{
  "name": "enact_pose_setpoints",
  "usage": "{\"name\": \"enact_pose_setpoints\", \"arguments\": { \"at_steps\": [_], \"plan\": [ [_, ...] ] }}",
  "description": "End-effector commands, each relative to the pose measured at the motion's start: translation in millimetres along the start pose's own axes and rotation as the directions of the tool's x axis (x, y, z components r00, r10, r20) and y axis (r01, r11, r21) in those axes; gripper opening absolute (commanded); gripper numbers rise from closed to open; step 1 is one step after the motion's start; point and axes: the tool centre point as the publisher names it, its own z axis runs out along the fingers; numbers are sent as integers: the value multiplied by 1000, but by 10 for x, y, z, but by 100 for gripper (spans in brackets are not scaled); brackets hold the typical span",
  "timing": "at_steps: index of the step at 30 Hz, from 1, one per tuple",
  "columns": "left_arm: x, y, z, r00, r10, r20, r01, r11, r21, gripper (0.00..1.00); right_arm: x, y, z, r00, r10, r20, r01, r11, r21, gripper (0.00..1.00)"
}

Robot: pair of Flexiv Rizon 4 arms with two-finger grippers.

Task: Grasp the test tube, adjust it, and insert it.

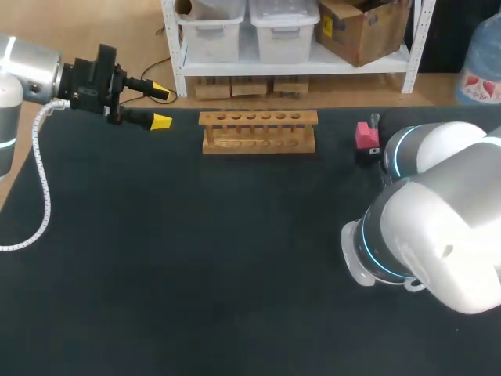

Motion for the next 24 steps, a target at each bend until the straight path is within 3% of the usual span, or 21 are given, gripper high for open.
{"name": "enact_pose_setpoints", "arguments": {
  "at_steps": [1, 2, 4, 5, 6, 10, 20, 23, 24],
  "plan": [
    [2, 9, 1, 1000, 0, -1, 0, 1000, 2, 100, 5, -28, 7, 1000, 1, -2, -1, 1000, -30, 98],
    [2, 9, 1, 1000, 0, -1, 0, 1000, 2, 100, 8, -27, 10, 1000, 1, -1, -1, 999, -33, 93],
    [2, 9, 1, 1000, 0, -1, 0, 1000, 2, 100, 11, -26, 15, 1000, 7, 3, -6, 999, -39, 59],
    [2, 9, 1, 1000, 0, -1, 0, 1000, 2, 100, 11, -26, 18, 1000, 7, 3, -7, 999, -40, 59],
    [2, 9, 1, 1000, 0, -1, 0, 1000, 2, 100, 9, -25, 21, 1000, 6, 3, -6, 999, -41, 50],
    [2, 9, 1, 1000, 0, -1, 0, 1000, 2, 100, -3, -16, 25, 1000, -3, -3, 3, 999, -46, 40],
    [2, 9, 1, 1000, 0, -1, 0, 1000, 2, 100, 9, -22, 31, 1000, -8, -21, 7, 999, -51, 27],
    [2, 9, 1, 1000, 0, -1, 0, 1000, 2, 100, 15, -27, 26, 1000, -8, -30, 6, 999, -47, 15],
    [2, 9, 1, 1000, 0, -1, 0, 1000, 2, 100, 18, -27, 25, 999, -7, -33, 6, 999, -45, 1]
  ]
}}
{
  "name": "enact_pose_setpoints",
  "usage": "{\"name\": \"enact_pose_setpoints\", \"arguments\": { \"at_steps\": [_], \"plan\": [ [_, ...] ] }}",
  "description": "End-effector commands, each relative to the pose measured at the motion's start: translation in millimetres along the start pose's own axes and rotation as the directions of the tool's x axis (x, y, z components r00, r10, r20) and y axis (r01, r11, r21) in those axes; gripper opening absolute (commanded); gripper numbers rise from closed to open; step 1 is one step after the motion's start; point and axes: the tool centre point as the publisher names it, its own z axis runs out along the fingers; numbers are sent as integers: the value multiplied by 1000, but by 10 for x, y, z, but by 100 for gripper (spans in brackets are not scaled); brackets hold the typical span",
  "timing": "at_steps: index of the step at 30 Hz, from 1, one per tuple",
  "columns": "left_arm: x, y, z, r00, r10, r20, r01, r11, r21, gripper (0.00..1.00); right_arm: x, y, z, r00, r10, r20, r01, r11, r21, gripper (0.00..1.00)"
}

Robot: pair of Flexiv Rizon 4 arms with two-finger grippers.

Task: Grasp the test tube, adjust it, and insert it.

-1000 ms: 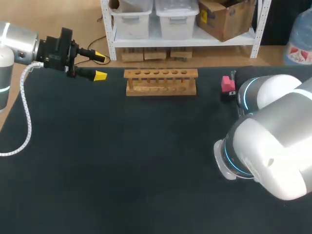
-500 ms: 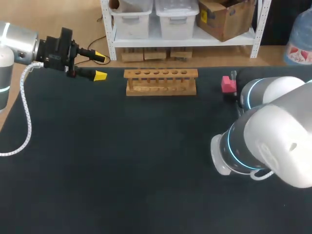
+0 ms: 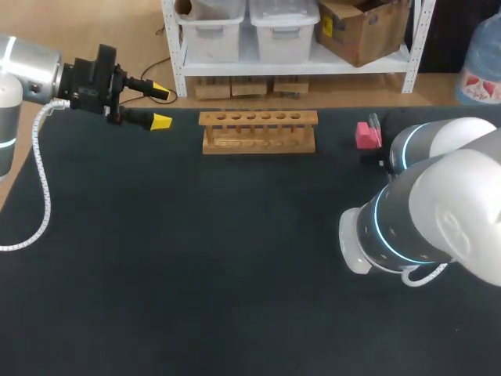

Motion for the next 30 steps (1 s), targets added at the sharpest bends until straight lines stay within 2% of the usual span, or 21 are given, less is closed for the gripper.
{"name": "enact_pose_setpoints", "arguments": {
  "at_steps": [1, 9, 18, 30],
  "plan": [
    [2, 9, 1, 1000, 0, -1, 0, 1000, 2, 100, -8, -12, -19, 1000, 2, -15, -2, 1000, -1, 0],
    [2, 9, 1, 1000, 0, -1, 0, 1000, 2, 100, -19, -8, -64, 1000, 20, -20, -20, 1000, 16, 0],
    [2, 9, 1, 1000, 0, -1, 0, 1000, 2, 100, -204, 88, -281, 1000, 19, -4, -19, 999, 27, 0],
    [2, 9, 1, 1000, 0, -1, 0, 1000, 2, 100, -516, 555, -728, 1000, 23, -21, -23, 999, 31, 0]
  ]
}}
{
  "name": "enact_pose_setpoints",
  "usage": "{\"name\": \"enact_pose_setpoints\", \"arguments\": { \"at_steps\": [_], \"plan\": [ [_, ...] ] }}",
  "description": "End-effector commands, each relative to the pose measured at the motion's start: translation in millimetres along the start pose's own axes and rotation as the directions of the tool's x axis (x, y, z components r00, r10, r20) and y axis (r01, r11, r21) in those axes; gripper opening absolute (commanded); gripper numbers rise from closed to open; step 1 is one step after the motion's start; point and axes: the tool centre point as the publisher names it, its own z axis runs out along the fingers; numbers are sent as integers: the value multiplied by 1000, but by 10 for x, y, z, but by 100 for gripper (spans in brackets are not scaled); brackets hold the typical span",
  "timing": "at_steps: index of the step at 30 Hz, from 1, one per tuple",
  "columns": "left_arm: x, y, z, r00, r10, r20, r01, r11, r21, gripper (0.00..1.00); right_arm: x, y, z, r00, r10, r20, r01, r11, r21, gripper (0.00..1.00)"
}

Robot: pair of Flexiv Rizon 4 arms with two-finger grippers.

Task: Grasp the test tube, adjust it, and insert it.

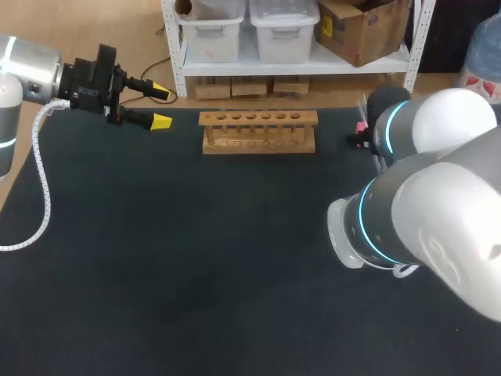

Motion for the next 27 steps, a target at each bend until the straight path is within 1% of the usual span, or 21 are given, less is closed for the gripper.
{"name": "enact_pose_setpoints", "arguments": {
  "at_steps": [1, 6, 12, 20, 27],
  "plan": [
    [2, 9, 1, 1000, 0, -1, 0, 1000, 2, 100, -111, 195, -265, 999, 9, -35, -7, 999, 35, 0],
    [2, 9, 1, 1000, 0, -1, 0, 1000, 2, 100, -180, 444, -384, 999, 37, -38, -36, 999, 29, 0],
    [2, 9, 1, 1000, 0, -1, 0, 1000, 2, 100, -208, 709, -425, 997, 66, -47, -66, 998, -3, 0],
    [2, 9, 1, 1000, 0, -1, 0, 1000, 2, 100, -295, 1012, -366, 998, 46, -51, -50, 996, -78, 0],
    [2, 9, 1, 1000, 0, -1, 0, 1000, 2, 100, -350, 1218, -317, 998, 29, -50, -35, 990, -139, 0]
  ]
}}
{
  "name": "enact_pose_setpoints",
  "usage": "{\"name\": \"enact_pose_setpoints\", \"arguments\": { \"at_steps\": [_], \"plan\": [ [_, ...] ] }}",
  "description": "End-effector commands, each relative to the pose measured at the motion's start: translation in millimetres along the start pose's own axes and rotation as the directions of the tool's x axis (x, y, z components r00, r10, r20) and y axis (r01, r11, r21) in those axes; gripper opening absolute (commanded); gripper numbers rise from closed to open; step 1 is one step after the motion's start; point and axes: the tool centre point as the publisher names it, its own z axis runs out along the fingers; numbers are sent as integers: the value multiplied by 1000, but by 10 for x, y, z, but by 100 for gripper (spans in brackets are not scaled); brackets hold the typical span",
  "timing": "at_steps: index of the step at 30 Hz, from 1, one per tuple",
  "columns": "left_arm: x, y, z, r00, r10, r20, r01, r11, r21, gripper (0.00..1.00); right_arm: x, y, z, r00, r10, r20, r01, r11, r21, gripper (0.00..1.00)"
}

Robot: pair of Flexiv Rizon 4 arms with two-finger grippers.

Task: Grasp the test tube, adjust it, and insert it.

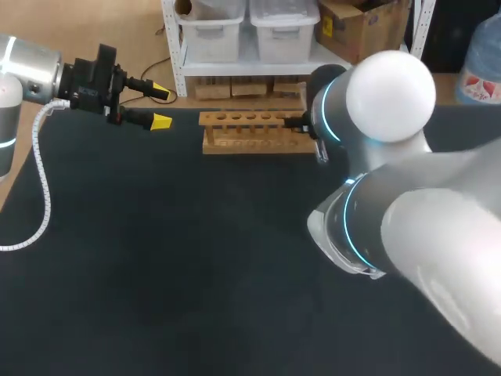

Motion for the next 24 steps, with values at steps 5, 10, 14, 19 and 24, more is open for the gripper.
{"name": "enact_pose_setpoints", "arguments": {
  "at_steps": [5, 10, 14, 19, 24],
  "plan": [
    [2, 9, 1, 1000, 0, -1, 0, 1000, 2, 100, -42, 100, 118, 1000, -5, -28, 3, 998, -70, 0],
    [2, 9, 1, 1000, 0, -1, 0, 1000, 2, 100, -34, 179, 177, 999, -8, -42, 4, 995, -102, 0],
    [2, 9, 1, 1000, 0, -1, 0, 1000, 2, 100, -15, 237, 213, 999, -7, -52, 0, 992, -125, 0],
    [2, 9, 1, 1000, 0, -1, 0, 1000, 2, 100, 25, 271, 250, 998, -4, -66, -6, 990, -143, 0],
    [2, 9, 1, 1000, 0, -1, 0, 1000, 2, 100, 42, 281, 274, 997, 7, -76, -18, 988, -151, 0]
  ]
}}
